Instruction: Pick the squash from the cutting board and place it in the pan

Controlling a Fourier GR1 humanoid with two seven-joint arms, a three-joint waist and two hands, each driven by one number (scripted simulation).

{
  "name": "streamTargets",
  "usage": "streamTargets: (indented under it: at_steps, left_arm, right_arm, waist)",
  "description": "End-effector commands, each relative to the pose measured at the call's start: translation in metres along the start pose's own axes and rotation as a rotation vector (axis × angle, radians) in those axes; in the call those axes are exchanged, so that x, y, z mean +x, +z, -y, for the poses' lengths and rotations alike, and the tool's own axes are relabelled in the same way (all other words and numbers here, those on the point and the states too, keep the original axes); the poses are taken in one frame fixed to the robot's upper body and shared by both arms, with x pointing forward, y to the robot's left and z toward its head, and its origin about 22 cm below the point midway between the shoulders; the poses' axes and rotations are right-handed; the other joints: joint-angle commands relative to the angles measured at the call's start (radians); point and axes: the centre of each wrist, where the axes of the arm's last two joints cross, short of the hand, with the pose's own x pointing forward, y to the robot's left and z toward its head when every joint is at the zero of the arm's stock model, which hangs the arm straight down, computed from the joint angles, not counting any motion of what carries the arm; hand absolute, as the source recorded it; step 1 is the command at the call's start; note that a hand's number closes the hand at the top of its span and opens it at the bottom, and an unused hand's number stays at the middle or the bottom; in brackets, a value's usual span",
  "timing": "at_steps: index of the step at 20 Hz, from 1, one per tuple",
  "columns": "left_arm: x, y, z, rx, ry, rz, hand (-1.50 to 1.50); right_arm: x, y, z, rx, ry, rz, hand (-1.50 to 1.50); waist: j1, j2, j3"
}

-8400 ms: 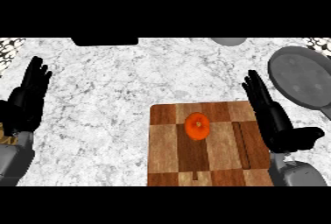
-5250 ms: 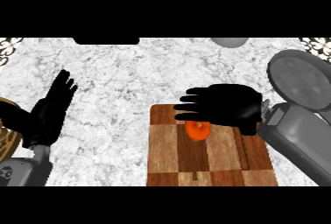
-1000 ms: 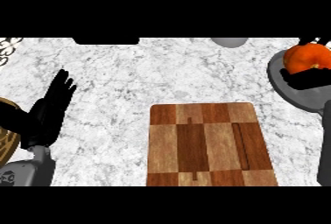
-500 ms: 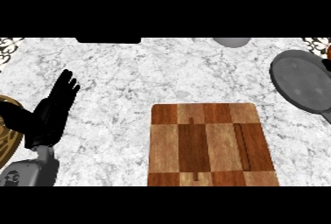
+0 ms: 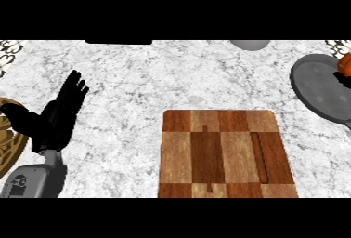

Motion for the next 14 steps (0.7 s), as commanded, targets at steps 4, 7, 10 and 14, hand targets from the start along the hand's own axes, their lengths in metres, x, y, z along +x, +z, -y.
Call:
streamTargets:
  at_steps: [4, 7, 10, 14]
  left_arm:
    - [0.002, 0.007, 0.002, -0.023, 0.0, 0.011, 0.0]
    - [0.003, -0.005, 0.016, -0.045, 0.017, 0.008, 0.0]
    - [0.003, 0.0, 0.01, -0.037, -0.006, 0.015, 0.0]
    - [0.002, -0.001, 0.001, -0.009, -0.007, 0.017, 0.0]
  right_arm:
    - [-0.028, 0.024, -0.052, 0.069, 0.058, -0.045, 1.5]
    - [-0.026, 0.009, -0.035, 0.108, -0.047, -0.231, 1.5]
    - [-0.042, 0.032, -0.058, 0.182, -0.085, -0.275, -1.5]
    - [-0.046, 0.022, -0.036, 0.221, -0.128, -0.238, -1.5]
  waist:
    - [0.027, 0.008, 0.002]
    - [0.024, 0.013, 0.002]
    - [0.03, 0.014, 0.004]
    - [0.03, 0.012, 0.003]
